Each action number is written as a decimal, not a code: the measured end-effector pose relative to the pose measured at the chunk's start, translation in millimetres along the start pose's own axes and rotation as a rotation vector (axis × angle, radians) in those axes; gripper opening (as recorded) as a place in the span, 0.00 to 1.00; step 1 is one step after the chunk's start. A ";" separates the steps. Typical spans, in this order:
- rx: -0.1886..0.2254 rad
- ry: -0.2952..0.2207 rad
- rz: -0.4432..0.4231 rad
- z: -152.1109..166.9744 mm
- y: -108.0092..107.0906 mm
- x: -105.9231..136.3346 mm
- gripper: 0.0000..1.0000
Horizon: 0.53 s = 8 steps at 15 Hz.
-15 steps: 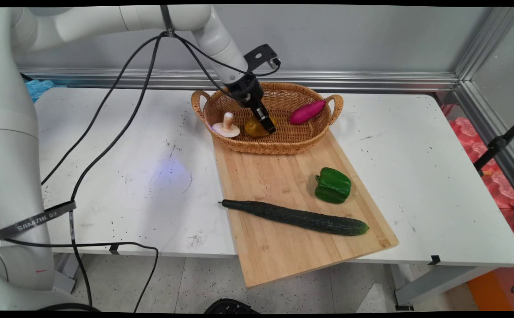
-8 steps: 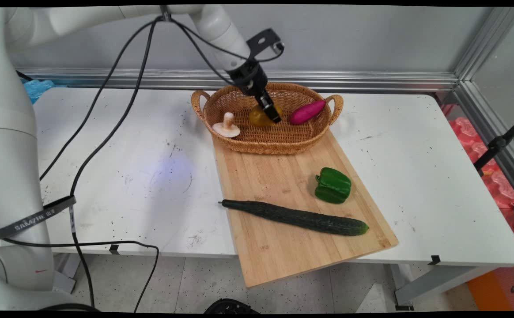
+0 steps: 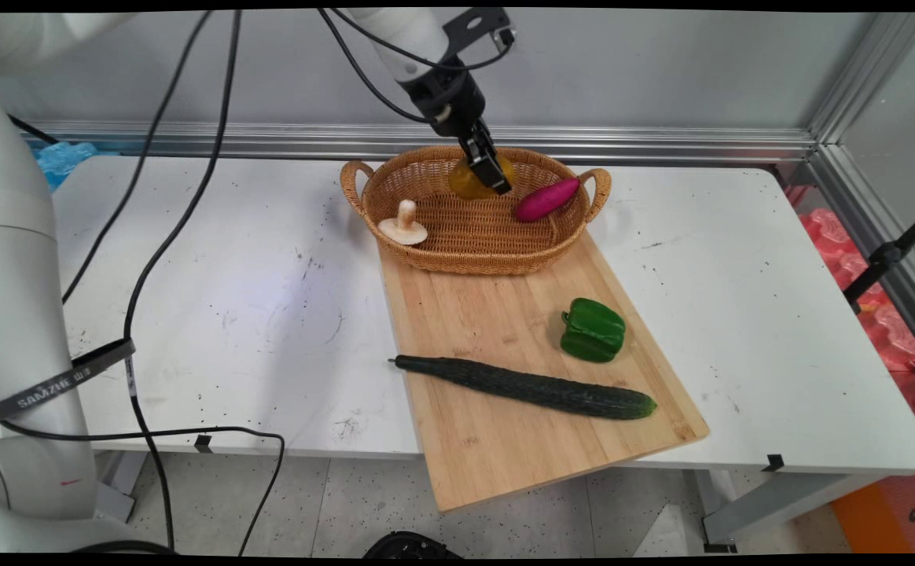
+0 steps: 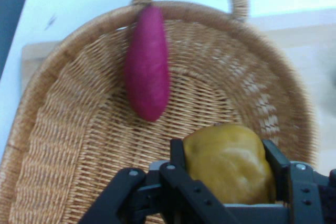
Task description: Place the picked object on the cutting board
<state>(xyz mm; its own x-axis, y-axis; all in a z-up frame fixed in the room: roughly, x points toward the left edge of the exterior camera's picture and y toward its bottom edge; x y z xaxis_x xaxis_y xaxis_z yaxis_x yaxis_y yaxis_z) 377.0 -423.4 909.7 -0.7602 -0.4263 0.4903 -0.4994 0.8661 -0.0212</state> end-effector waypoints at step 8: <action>-0.102 -0.016 0.229 -32.1 48.0 -5.3 0.00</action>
<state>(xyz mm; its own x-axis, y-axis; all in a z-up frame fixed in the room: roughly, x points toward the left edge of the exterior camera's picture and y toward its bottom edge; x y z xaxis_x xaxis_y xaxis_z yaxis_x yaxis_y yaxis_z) 370.4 -371.2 934.0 -0.8553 -0.2195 0.4693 -0.2698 0.9620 -0.0417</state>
